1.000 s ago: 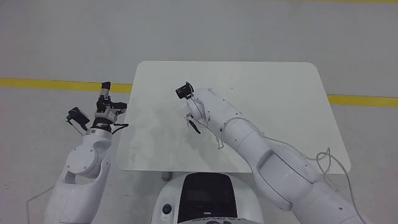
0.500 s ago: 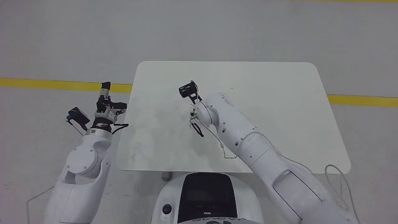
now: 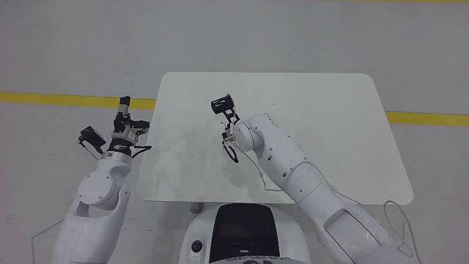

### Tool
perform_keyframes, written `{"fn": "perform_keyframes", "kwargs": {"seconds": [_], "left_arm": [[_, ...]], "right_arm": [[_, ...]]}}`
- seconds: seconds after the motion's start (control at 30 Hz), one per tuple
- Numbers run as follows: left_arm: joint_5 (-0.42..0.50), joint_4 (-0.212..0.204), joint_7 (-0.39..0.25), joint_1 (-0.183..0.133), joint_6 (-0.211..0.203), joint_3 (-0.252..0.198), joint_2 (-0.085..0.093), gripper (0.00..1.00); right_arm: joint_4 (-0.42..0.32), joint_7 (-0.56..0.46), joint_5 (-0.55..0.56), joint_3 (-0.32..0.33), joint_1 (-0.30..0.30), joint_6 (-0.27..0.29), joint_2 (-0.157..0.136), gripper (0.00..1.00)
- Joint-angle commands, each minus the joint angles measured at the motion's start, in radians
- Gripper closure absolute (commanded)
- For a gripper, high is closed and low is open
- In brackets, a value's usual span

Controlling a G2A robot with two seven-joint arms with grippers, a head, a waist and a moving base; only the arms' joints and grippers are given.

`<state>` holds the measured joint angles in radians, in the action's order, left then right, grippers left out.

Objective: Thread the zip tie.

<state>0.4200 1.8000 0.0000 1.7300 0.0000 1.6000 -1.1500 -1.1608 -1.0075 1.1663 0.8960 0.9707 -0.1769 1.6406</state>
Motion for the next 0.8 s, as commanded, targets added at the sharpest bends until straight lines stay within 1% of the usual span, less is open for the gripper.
{"fn": "perform_keyframes", "kwargs": {"seconds": [0.0, 0.13, 0.17, 0.27, 0.37, 0.67, 0.73, 0.77], "left_arm": [[0.000, 0.000, 0.000, 0.000, 0.000, 0.000, 0.000, 0.00], [0.000, 0.000, 0.000, 0.000, 0.000, 0.000, 0.000, 0.00], [0.000, 0.000, 0.000, 0.000, 0.000, 0.000, 0.000, 0.00], [0.000, 0.000, 0.000, 0.000, 0.000, 0.000, 0.000, 0.00], [0.000, 0.000, 0.000, 0.000, 0.000, 0.000, 0.000, 0.00], [0.000, 0.000, 0.000, 0.000, 0.000, 0.000, 0.000, 0.00], [0.000, 0.000, 0.000, 0.000, 0.000, 0.000, 0.000, 0.00], [0.000, 0.000, 0.000, 0.000, 0.000, 0.000, 0.000, 0.00]], "right_arm": [[-0.039, 0.012, -0.007, 0.009, 0.016, -0.055, 0.001, 1.00], [-0.091, 0.024, -0.035, 0.017, 0.040, -0.151, 0.006, 1.00], [-0.096, 0.023, -0.038, 0.019, 0.042, -0.163, 0.008, 1.00], [-0.097, 0.024, -0.057, 0.052, 0.054, -0.163, 0.019, 1.00], [-0.111, 0.027, -0.083, 0.084, 0.070, -0.163, 0.037, 1.00], [-0.114, 0.030, -0.083, 0.086, 0.073, -0.163, 0.038, 1.00], [-0.129, 0.071, -0.110, 0.095, 0.089, -0.163, 0.039, 1.00], [-0.127, 0.086, -0.102, 0.103, 0.094, -0.163, 0.039, 1.00]]}}
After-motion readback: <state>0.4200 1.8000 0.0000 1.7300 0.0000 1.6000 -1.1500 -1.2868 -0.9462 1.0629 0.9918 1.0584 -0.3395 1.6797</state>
